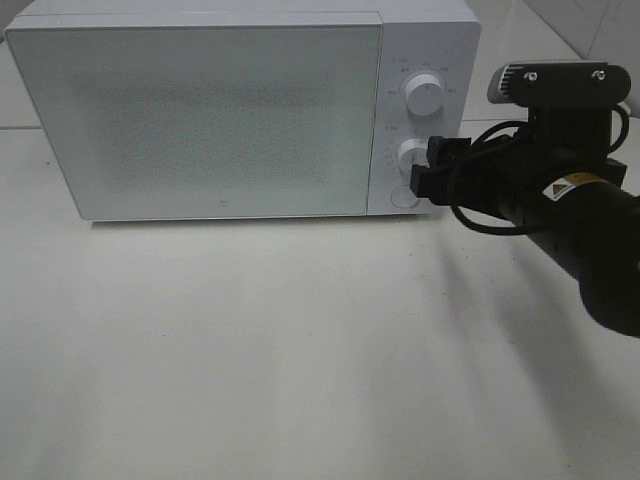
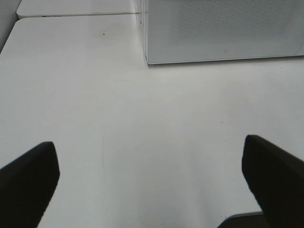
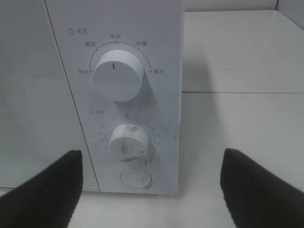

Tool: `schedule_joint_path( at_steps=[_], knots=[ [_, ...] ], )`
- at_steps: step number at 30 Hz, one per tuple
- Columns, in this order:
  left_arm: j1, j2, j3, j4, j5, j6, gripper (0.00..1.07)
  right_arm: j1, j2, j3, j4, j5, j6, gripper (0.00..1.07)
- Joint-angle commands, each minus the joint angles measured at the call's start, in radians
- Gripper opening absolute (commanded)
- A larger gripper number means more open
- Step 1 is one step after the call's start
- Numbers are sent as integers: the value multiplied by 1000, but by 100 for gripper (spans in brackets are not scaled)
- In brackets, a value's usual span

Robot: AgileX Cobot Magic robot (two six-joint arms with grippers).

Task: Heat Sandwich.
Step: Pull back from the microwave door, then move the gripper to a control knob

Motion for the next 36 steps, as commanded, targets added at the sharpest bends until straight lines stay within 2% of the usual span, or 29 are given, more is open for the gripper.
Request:
schedule_joint_path(
  at_steps=[1, 6, 11, 24, 36],
  knots=[
    [3, -29, 3, -10, -2, -8, 102, 40, 34, 1, 71, -58, -16, 76],
    [3, -29, 3, -10, -2, -8, 102, 85, 77, 1, 130, -109, -16, 76],
    [3, -29, 3, -10, -2, -8, 102, 115, 104, 1, 134, -143, -16, 76],
    [3, -29, 3, -10, -2, -8, 102, 118, 156, -3, 125, -233, 12, 76],
    [3, -29, 3, -10, -2, -8, 102, 108, 273, -117, 120, -233, 15, 76]
  ],
)
